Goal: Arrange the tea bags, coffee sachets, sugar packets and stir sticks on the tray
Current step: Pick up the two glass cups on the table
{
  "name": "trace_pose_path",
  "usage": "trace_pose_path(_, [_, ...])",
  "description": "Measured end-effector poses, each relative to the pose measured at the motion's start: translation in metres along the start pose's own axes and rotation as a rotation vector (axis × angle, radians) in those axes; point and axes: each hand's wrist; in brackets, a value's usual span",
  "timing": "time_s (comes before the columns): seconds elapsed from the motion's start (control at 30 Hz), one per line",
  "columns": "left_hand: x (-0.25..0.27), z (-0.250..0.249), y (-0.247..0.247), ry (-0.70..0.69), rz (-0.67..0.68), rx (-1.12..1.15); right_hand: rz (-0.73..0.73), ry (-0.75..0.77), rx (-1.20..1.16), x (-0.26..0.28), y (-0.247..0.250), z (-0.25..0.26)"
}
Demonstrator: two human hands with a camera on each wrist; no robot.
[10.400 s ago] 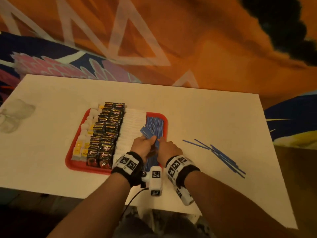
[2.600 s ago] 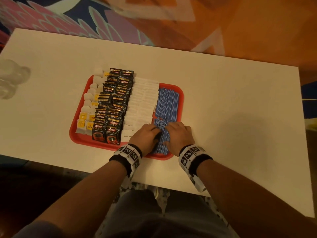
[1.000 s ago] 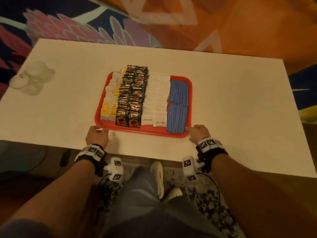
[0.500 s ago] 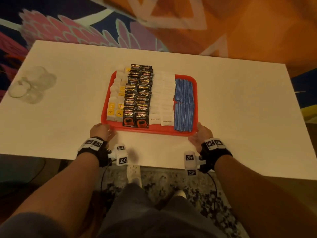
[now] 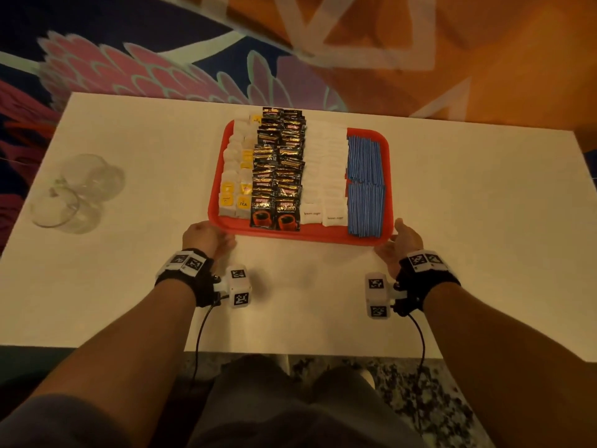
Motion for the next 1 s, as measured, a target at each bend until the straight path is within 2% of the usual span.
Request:
trace_pose_path(0.1, [-0.005,-0.011,0.002,-0.018,0.028,-0.009,-0.024,0.006,0.026,-0.002,-0.003,0.003])
trace_pose_path(0.23, [-0.012,-0.022,-0.002,-0.012,0.048,0.027,-0.036,-0.029,-0.082,-0.004,-0.01,0.007])
trace_pose_path(0.37, [-0.017,-0.03,-0.007,-0.053,0.05,-0.041,-0.024,-0.018,-0.113,-0.004,-0.016,0.014])
trace_pose_path(0.47, [-0.019,-0.033,-0.01,-0.01,0.043,0.022,-0.001,-0.015,-0.12,-0.005,-0.017,0.019])
trace_pose_path(0.87, [-0.007,-0.029,-0.022,-0.027,0.031,0.065,0.124,-0.039,-0.106,-0.016,-0.001,0.025])
trace_pose_path(1.0, [0.003,-0.023,-0.022,-0.049,0.028,0.052,0.115,-0.017,-0.006,-0.016,0.001,0.027])
Point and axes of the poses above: each hand's wrist, its own x-axis away from the middle knuckle, its own y-axis out of the back of the hand, z = x × y, and after that the axes turned 8 degrees about y, right-handed
